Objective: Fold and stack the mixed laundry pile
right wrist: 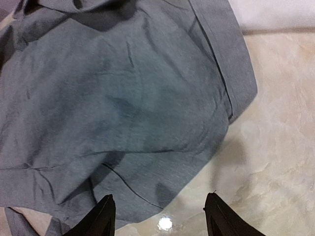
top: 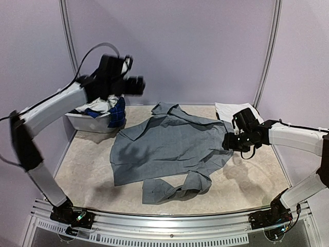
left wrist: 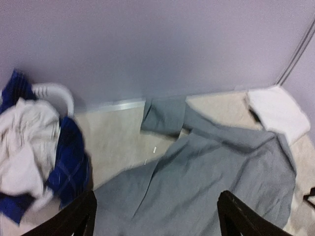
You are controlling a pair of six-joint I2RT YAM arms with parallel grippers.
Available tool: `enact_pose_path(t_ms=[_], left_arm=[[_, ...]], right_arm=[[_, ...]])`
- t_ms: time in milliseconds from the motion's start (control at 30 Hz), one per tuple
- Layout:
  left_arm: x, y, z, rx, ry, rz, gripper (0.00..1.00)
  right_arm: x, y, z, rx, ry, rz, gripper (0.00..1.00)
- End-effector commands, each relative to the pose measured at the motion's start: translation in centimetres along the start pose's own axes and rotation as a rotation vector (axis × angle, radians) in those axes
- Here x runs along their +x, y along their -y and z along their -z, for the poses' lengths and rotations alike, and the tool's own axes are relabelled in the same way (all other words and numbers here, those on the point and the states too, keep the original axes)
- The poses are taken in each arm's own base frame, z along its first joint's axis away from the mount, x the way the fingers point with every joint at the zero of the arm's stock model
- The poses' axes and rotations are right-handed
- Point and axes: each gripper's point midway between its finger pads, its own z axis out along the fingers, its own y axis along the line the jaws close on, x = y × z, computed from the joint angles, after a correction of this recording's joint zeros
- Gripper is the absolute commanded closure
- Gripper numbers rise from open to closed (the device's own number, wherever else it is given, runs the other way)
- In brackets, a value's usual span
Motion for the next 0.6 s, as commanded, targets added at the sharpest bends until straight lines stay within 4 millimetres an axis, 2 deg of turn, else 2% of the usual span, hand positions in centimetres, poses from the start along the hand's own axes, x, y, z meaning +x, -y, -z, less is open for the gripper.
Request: enact_pose_path(t_ms=[0, 133, 200, 300, 567], left_arm=[[13.2, -3.9, 1.9, -0.088, -0.254, 0.077, 0.15], [20.6, -5.3, 5.0, -0.117, -0.359, 0.103, 0.2], [23.6, -5.7, 6.3, -0.122, -0.397, 0.13, 0.21], [26.4, -5.7, 7.5, -0.104, -0.42, 0.183, 0.25], [32.8, -7.7, 10.0, -0.192, -0.55, 0.208, 0.33]], right_arm=[[2.1, 2.9, -1.8, 0.111, -0.033, -0.091, 0.38], [4.0, 3.0, -3.2, 0.092, -0.092, -0.097, 0.38], [4.6, 3.0, -3.7, 0.081, -0.107, -0.1, 0.39], [4.6, 3.2, -4.1, 0.076, -0.094, -0.112, 0.39], [5.1, 3.8, -6.1, 0.051, -0.121, -0.152, 0.41]])
